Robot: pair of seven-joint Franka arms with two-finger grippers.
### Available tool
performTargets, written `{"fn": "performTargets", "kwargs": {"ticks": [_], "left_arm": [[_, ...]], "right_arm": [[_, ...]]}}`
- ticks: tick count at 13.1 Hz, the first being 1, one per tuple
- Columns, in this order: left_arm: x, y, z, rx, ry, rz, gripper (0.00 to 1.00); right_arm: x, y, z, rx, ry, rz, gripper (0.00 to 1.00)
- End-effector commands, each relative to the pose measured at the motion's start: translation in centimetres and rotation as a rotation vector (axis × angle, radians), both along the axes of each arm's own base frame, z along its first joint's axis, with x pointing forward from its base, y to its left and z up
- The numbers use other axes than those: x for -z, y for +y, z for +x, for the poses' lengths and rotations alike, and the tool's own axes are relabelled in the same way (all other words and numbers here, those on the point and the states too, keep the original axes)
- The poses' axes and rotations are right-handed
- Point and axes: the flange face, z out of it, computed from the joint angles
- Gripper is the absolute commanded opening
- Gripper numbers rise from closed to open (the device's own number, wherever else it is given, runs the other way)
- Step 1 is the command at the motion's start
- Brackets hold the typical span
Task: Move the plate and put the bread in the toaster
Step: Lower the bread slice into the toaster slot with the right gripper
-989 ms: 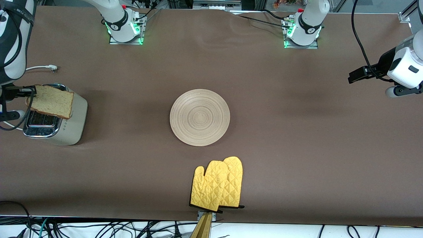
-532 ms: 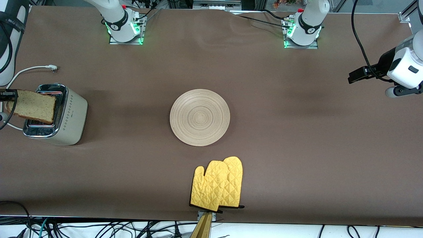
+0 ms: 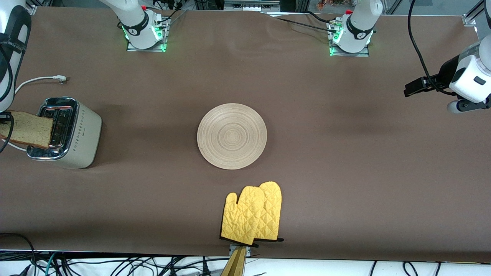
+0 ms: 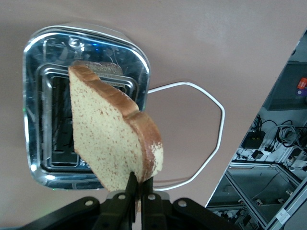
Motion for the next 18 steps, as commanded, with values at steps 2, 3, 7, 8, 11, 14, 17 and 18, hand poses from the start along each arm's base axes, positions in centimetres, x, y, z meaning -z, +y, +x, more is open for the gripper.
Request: {"fn": "performTargets", "kwargs": {"ticks": [2, 3, 7, 8, 11, 14, 17, 18], "left_arm": [[-0.1, -0.1, 0.2, 0.004, 0.003, -0.026, 1.0], [-0.2, -0.1, 0.2, 0.002, 0.001, -0.026, 1.0], [-0.3, -0.4, 0.3, 0.007, -0.008, -0.028, 1.0], [-0.3, -0.6, 0.3, 0.002, -0.009, -0.026, 1.0], [-0.2, -0.7, 0.3, 0.007, -0.006, -0.021, 1.0], [-0.3, -1.0, 0.4, 0.013, -0.011, -0.022, 1.0], [-0.3, -1.0, 0.4, 0.013, -0.011, -0.021, 1.0], [-0.4, -1.0, 0.3, 0.013, -0.012, -0.021, 1.0]], "right_arm": [[-0.4, -1.8, 0.2, 0.015, -0.009, -0.046, 0.0], [-0.4, -2.0, 0.1, 0.018, -0.006, -0.049, 0.0], [0.3, -2.9, -0.3, 0.038, 0.016, -0.051, 0.0], [0.7, -3.0, -0.4, 0.042, 0.025, -0.051, 0.0], [1.2, -3.0, -0.7, 0.087, 0.033, -0.058, 0.0], [2.2, -2.7, -0.8, 0.102, 0.065, -0.056, 0.0], [2.4, -2.1, -0.9, 0.129, 0.079, -0.057, 0.0], [2.4, -1.8, -1.0, 0.133, 0.087, -0.054, 0.0]]}}
